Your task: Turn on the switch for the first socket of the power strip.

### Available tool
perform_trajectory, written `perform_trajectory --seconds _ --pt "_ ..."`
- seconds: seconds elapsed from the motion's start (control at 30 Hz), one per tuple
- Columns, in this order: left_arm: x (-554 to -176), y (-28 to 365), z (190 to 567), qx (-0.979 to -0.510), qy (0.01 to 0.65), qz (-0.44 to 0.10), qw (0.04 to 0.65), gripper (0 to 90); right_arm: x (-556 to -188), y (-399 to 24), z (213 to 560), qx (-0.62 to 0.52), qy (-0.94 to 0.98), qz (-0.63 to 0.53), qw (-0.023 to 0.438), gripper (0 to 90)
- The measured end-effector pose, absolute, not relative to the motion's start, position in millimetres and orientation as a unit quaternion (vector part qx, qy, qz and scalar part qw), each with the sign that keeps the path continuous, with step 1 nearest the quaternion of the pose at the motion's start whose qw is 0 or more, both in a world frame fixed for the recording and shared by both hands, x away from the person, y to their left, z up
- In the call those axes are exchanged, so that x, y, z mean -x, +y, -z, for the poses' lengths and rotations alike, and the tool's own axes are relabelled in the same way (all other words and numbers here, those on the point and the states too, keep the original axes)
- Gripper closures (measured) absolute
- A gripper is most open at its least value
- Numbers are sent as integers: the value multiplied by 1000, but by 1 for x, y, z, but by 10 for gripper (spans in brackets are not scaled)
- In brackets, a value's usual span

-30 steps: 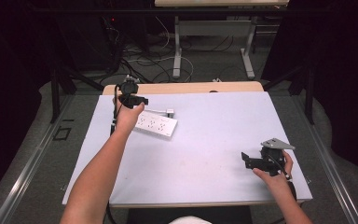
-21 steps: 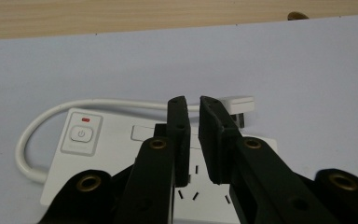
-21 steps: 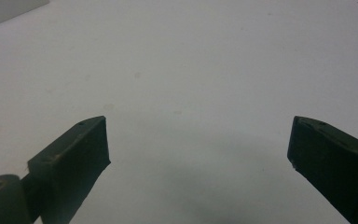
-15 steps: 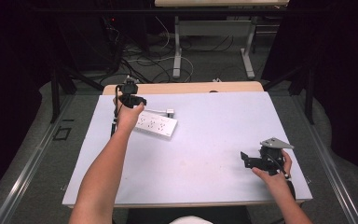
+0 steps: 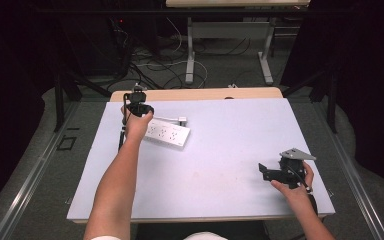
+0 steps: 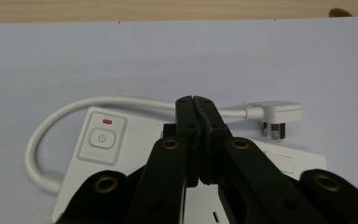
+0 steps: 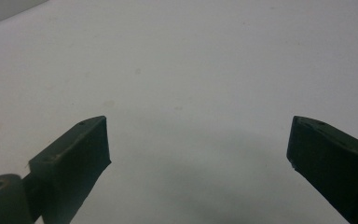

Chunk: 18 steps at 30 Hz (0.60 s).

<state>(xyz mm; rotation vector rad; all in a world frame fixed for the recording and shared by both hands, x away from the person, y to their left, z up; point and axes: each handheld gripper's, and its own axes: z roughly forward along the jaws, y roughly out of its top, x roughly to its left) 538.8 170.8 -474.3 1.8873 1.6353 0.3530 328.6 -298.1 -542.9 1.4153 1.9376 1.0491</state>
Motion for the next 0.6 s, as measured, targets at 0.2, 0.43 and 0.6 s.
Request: perform_trajectory --seconds 0.2,0.43,0.6 --pt "-543 173 486 -713 620 -133 299 900 -330 -298 544 -521 716 -387 255 52" --pt "-547 175 492 -711 626 -127 294 900 -331 -298 544 -521 717 -387 255 52" --pt "-549 176 498 -710 629 -128 290 900 -331 -298 544 -520 718 -387 254 53"
